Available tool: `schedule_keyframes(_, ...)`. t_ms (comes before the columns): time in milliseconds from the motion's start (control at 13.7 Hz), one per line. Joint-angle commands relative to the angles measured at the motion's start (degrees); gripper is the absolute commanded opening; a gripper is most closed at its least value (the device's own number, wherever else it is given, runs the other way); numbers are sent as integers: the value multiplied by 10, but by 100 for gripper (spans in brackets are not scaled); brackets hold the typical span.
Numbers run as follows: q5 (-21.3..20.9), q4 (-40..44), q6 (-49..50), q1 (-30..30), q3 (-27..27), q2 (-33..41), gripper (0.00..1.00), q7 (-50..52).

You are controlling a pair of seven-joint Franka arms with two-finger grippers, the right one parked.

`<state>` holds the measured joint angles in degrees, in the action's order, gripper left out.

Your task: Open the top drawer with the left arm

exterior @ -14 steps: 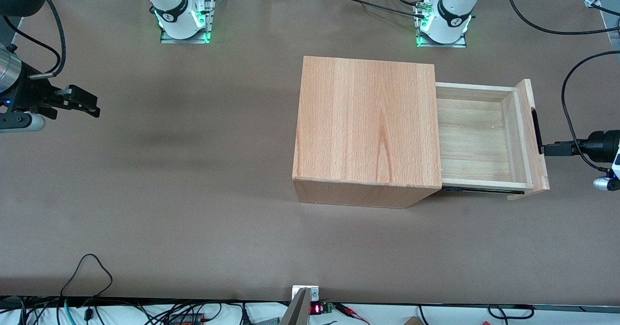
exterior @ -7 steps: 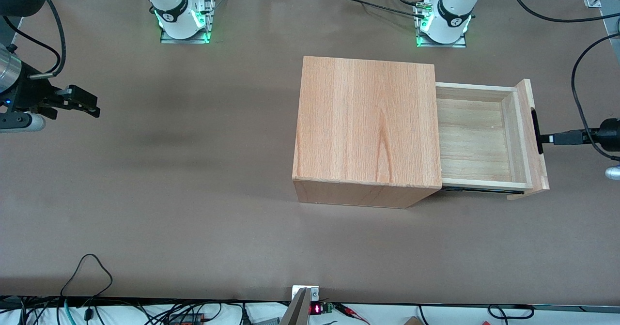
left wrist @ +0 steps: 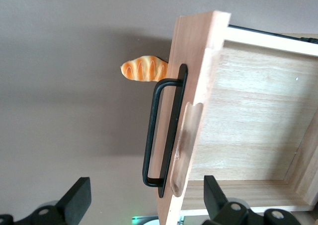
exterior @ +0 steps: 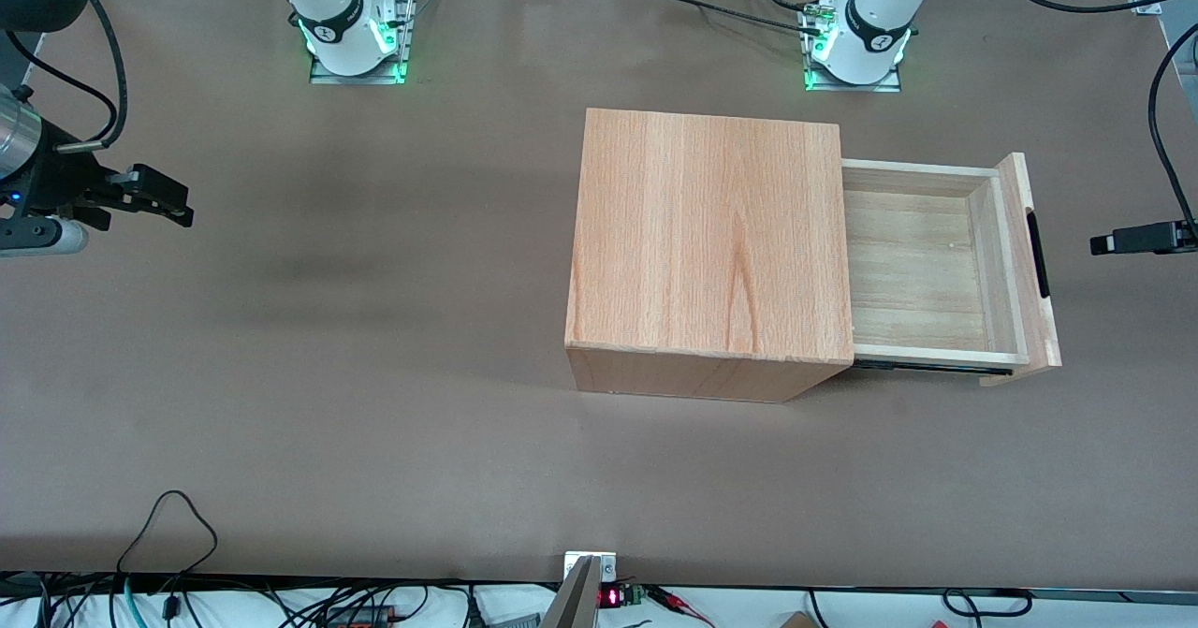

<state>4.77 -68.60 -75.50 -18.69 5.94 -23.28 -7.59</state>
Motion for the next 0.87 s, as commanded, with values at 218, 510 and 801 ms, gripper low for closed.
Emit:
schedule_keyframes(218,-44,43,36,99,0,29,100,120)
schedule_keyframes(510,-44,49,39,135,-1,30,100,155)
schedule_keyframes(801,-37,44,42,136,16,61,100,120)
